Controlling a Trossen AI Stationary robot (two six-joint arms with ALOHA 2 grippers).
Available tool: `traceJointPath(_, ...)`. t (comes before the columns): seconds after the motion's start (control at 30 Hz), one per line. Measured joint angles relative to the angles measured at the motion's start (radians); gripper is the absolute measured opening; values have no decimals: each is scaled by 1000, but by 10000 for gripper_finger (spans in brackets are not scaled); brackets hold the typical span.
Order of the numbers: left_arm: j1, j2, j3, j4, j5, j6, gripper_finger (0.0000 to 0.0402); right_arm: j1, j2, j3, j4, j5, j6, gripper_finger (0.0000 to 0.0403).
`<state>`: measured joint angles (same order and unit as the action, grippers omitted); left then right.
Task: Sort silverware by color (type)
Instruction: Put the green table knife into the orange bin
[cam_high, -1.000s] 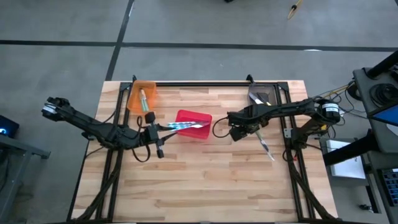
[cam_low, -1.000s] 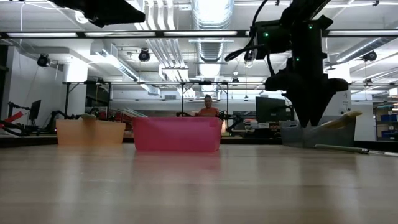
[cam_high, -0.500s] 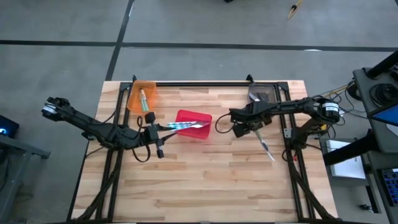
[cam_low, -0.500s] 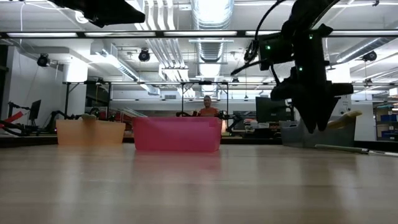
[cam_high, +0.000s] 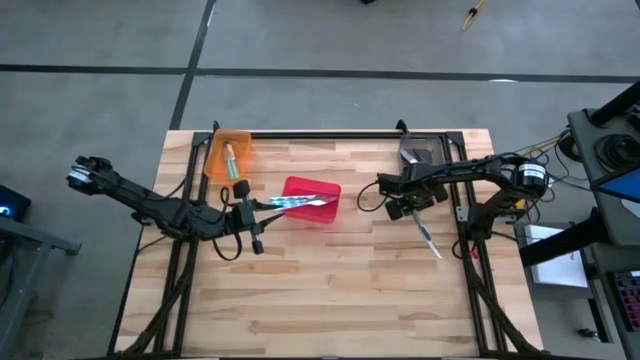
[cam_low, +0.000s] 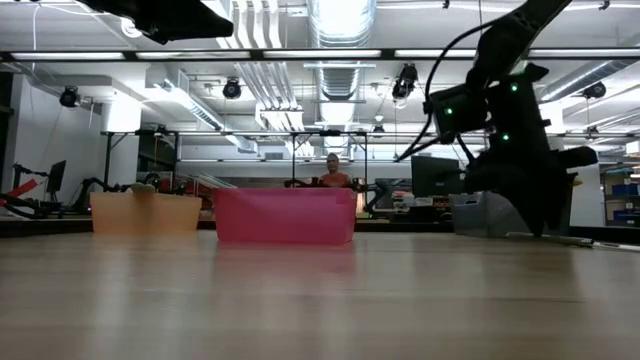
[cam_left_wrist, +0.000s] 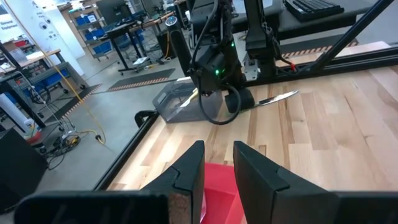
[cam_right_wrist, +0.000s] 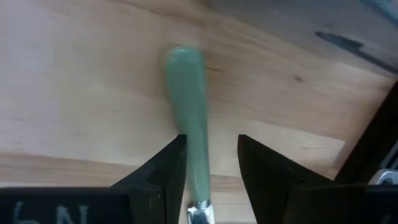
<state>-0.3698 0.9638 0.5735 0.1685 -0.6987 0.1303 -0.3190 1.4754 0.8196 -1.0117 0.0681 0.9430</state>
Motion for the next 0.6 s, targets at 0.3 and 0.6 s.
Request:
traceJointPath(0.3, 0, 0, 0, -7, 0, 0, 66, -9, -2, -69, 97, 2, -1, 134)
traceJointPath(0.6, 0, 0, 0, -7, 0, 6, 66, -9, -3, -75, 121, -7, 14, 119)
